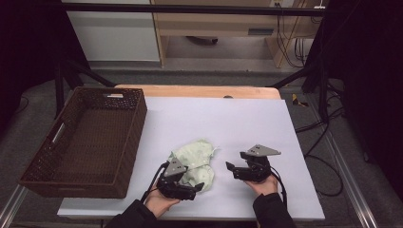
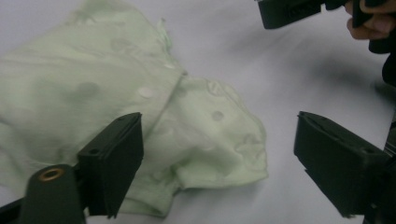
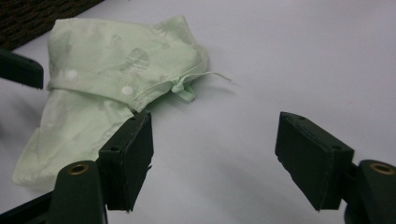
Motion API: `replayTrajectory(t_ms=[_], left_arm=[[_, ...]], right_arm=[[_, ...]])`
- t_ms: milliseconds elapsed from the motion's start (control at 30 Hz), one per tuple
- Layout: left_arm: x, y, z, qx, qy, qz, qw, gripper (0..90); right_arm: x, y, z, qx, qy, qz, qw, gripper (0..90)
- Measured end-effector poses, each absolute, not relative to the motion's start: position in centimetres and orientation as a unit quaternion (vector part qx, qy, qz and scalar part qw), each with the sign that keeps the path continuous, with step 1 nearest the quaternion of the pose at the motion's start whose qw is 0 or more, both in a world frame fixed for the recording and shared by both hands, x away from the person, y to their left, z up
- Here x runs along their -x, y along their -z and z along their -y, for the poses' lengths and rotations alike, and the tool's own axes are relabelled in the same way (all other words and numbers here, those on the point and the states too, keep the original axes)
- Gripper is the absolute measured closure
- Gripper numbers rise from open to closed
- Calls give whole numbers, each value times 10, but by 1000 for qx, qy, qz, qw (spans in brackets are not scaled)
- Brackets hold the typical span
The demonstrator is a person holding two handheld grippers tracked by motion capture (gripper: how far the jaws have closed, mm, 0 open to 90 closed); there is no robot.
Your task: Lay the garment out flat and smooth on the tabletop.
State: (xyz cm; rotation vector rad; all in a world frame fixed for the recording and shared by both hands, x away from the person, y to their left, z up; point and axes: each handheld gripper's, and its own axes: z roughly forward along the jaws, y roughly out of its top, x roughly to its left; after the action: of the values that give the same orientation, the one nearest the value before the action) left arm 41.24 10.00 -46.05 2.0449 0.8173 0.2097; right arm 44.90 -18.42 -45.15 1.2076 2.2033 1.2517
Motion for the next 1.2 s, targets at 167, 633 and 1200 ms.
replayTrajectory(t_ms=[167,633,1200], left_arm=[[-408,470,-88,-842,-83,-319,427,359],[-408,482,-77,-854,-85,-319,401,748],[-409,452,-102,-858,-66,-296,416,864]], right_arm=[[-450,453,182,-419,-435,-779,167,275],[-450,454,178,-413,-436,-782,167,277],[-449,448,175,-404,-455,-776,165,297]])
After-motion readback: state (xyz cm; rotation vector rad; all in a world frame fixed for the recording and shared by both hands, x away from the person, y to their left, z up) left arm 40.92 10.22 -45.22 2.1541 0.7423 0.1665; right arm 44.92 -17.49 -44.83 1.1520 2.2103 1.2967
